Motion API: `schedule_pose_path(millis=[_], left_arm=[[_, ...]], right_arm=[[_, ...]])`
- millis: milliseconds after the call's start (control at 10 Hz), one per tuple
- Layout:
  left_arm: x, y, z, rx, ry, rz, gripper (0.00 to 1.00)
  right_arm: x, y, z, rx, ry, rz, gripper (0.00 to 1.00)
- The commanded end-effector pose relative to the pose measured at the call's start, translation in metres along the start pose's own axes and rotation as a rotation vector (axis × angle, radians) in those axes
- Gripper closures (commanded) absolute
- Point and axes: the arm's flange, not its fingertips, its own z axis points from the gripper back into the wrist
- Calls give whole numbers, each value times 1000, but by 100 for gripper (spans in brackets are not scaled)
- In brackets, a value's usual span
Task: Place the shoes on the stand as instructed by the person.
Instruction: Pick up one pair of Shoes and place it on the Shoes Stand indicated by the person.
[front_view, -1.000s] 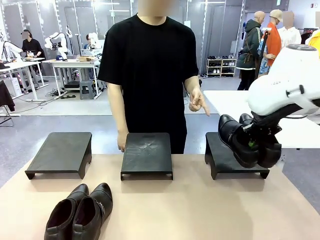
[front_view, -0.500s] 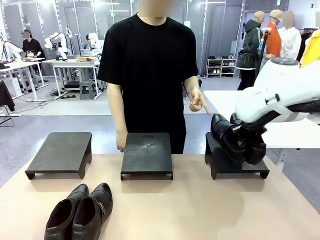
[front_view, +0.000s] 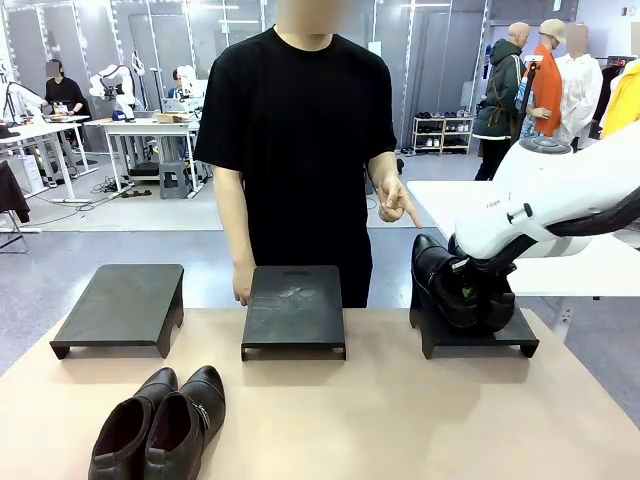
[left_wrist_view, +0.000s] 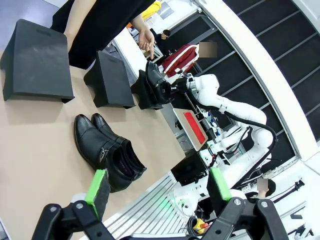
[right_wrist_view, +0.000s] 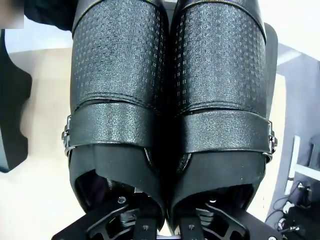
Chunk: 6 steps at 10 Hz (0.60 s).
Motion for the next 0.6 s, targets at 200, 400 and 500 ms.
schedule_pose_path(millis=[200, 400, 500], left_arm=[[0, -1, 3, -14, 0, -16, 0], [0, -1, 3, -14, 0, -16, 0], [0, -1, 3, -14, 0, -16, 0]], right_arm=[[11, -6, -4, 3, -54, -69, 92], [11, -10, -12, 10, -48, -92, 92], [11, -12, -14, 13, -47, -107, 92]])
